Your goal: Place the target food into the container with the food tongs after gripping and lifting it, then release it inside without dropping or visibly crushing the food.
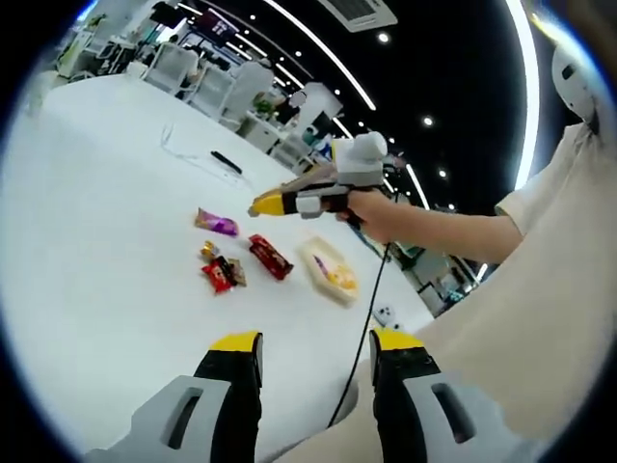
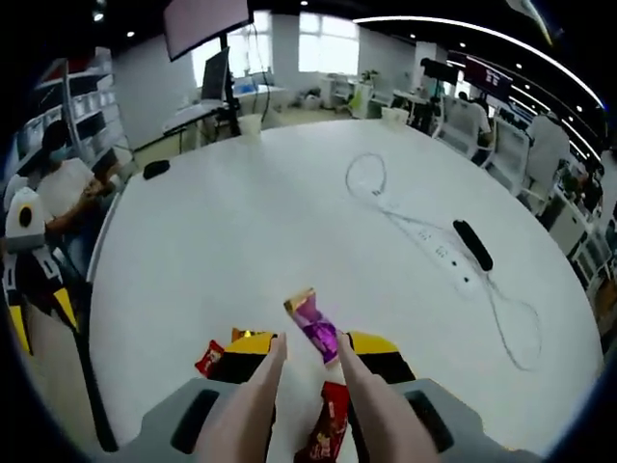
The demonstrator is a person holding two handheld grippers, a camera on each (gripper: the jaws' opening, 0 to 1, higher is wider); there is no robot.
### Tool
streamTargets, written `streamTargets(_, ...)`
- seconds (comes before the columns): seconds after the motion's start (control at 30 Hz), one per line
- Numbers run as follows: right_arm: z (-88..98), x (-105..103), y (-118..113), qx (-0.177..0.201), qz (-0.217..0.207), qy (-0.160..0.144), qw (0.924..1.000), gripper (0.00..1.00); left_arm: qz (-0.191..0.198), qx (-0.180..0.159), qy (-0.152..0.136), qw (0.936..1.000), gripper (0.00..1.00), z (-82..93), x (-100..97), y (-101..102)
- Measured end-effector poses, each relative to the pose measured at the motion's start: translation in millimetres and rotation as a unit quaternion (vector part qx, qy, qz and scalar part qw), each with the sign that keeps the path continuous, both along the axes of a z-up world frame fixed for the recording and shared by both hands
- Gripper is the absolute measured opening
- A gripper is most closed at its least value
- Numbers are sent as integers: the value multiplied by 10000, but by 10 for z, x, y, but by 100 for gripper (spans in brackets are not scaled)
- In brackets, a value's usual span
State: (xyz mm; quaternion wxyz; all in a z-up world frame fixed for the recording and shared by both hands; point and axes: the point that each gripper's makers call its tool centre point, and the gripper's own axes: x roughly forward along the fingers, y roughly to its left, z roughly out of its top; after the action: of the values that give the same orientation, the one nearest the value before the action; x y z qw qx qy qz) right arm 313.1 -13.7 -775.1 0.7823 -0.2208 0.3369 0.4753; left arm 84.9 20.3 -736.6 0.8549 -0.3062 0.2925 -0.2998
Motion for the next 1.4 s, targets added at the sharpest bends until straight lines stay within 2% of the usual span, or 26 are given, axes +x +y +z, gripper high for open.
streamTargets(0.17,-90,29,40,-119,168,-7,9998,27,36,-26,71,10000,44,-44,-6,9)
streamTargets(0.2,-116,37,34,-259,318,-117,9991,27,40,-30,81,10000,44,-55,-3,10)
streamTargets(0.3,-201,24,46,-394,508,-142,9978,28,59,-46,111,9999,44,-66,7,10)
streamTargets(0.7,-343,114,87,-465,600,-57,9971,28,123,-73,176,9997,44,-92,67,41)
streamTargets(1.1,-470,153,156,-536,735,14,9959,28,219,-86,322,9992,44,-157,40,79)
streamTargets(1.2,-505,160,189,-634,878,-72,9941,28,267,-101,341,9990,44,-162,50,84)
streamTargets(1.23,-516,172,170,-819,1046,-239,9908,28,280,-99,346,9990,44,-163,52,87)
streamTargets(1.4,-567,155,194,-854,1145,-275,9894,28,341,-115,371,9987,45,-166,67,112)
